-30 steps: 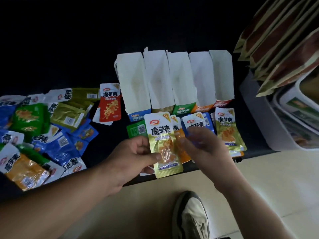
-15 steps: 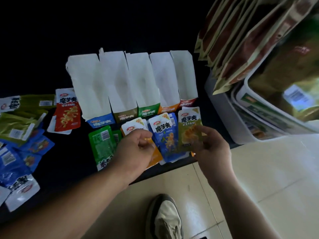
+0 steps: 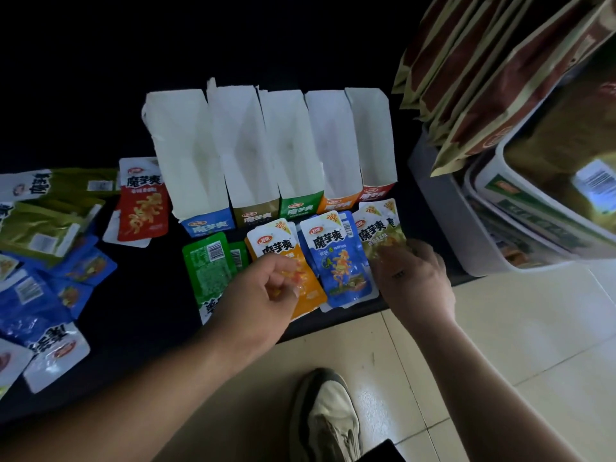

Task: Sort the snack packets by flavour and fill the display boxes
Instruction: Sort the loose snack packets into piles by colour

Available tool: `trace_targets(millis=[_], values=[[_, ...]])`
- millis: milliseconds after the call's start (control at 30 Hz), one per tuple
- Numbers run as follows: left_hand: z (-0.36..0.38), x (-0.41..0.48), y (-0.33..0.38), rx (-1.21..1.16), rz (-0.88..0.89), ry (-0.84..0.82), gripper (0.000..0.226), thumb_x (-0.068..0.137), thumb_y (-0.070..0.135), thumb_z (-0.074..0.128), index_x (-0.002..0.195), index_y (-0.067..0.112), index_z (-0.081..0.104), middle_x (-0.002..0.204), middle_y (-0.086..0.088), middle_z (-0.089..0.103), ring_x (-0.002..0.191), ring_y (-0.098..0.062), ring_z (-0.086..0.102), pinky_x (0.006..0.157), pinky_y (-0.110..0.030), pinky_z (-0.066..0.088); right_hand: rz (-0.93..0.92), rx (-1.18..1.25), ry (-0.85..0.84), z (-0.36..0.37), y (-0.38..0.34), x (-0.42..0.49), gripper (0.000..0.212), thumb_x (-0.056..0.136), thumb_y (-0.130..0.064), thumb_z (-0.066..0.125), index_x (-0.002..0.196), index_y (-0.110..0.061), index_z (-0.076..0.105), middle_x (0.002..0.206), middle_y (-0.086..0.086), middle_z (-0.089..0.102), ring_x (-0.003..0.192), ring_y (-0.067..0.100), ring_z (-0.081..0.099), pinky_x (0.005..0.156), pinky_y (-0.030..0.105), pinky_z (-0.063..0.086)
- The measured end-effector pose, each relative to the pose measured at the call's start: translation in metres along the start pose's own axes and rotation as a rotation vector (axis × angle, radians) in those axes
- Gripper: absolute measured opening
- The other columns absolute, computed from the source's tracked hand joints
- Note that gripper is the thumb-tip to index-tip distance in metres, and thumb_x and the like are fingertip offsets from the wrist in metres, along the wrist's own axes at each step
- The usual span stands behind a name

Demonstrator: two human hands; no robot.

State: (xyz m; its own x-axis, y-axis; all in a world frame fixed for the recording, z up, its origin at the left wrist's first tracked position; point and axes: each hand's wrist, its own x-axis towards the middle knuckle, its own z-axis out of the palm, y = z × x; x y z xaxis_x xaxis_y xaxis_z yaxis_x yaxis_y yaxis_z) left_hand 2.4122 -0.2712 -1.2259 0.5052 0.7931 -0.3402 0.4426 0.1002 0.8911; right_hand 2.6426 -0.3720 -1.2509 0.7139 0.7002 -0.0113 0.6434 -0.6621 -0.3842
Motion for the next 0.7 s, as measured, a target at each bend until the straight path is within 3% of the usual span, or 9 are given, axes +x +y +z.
trace_targets(millis=[167,233,300,400,533,700], values=[[-0.014,-0.006,-0.001,-0.021,0.008,-0.012,0.027,0.098,0.013,0.068,0.11,0.037,0.064,0.089,0.006,0.07,0.08,-0.019,0.07,0.065,-0.027,0.055,0.067,-0.018,0.042,-0.004,-0.01,0.004,0.019,0.088,-0.039,0.071,0.104,-0.029,0.074,0.134,0.005,0.058,0.122,0.037,0.051,0.096,0.05,0.049],[-0.024,-0.01,-0.002,-0.034,-0.002,-0.019,0.028,0.098,0.014,0.068,0.114,0.037,0.063,0.09,0.01,0.07,0.079,-0.013,0.071,0.066,-0.022,0.054,0.001,0.09,0.144,-0.009,-0.025,-0.001,0.024,0.089,-0.034,0.071,0.11,-0.023,0.075,0.132,0.008,0.061,0.119,0.039,0.056,0.092,0.052,0.052],[-0.036,-0.015,-0.001,-0.029,-0.004,-0.03,0.029,0.098,0.016,0.068,0.114,0.039,0.061,0.092,0.018,0.069,0.08,-0.012,0.071,0.071,-0.026,0.059,-0.11,0.189,0.18,-0.011,-0.051,-0.014,0.031,0.092,-0.034,0.07,0.12,-0.022,0.074,0.131,0.004,0.063,0.118,0.032,0.061,0.086,0.045,0.055],[-0.064,-0.026,-0.006,0.04,-0.005,-0.061,0.032,0.098,0.019,0.069,0.12,0.04,0.061,0.097,0.022,0.067,0.084,-0.008,0.069,0.078,-0.03,0.061,-0.278,0.257,0.085,-0.008,-0.1,-0.04,0.036,0.095,-0.038,0.064,0.125,-0.02,0.072,0.128,-0.001,0.066,0.117,0.024,0.064,0.078,0.038,0.056],[-0.107,-0.043,-0.019,0.194,0.044,-0.031,0.034,0.098,0.021,0.068,0.126,0.038,0.059,0.098,0.022,0.065,0.079,-0.003,0.065,0.071,-0.023,0.054,-0.448,0.241,-0.049,0.004,-0.144,-0.062,0.033,0.092,-0.04,0.06,0.116,-0.022,0.074,0.114,-0.004,0.071,0.101,0.025,0.07,0.07,0.042,0.059],[-0.141,-0.064,-0.047,0.218,0.024,0.093,0.037,0.097,0.024,0.067,0.131,0.036,0.058,0.101,0.017,0.065,0.082,-0.002,0.063,0.075,-0.026,0.055,-0.547,0.146,-0.121,0.023,-0.17,-0.075,0.022,0.091,-0.027,0.075,0.112,-0.021,0.076,0.11,-0.003,0.072,0.094,0.027,0.071,0.067,0.037,0.057]])
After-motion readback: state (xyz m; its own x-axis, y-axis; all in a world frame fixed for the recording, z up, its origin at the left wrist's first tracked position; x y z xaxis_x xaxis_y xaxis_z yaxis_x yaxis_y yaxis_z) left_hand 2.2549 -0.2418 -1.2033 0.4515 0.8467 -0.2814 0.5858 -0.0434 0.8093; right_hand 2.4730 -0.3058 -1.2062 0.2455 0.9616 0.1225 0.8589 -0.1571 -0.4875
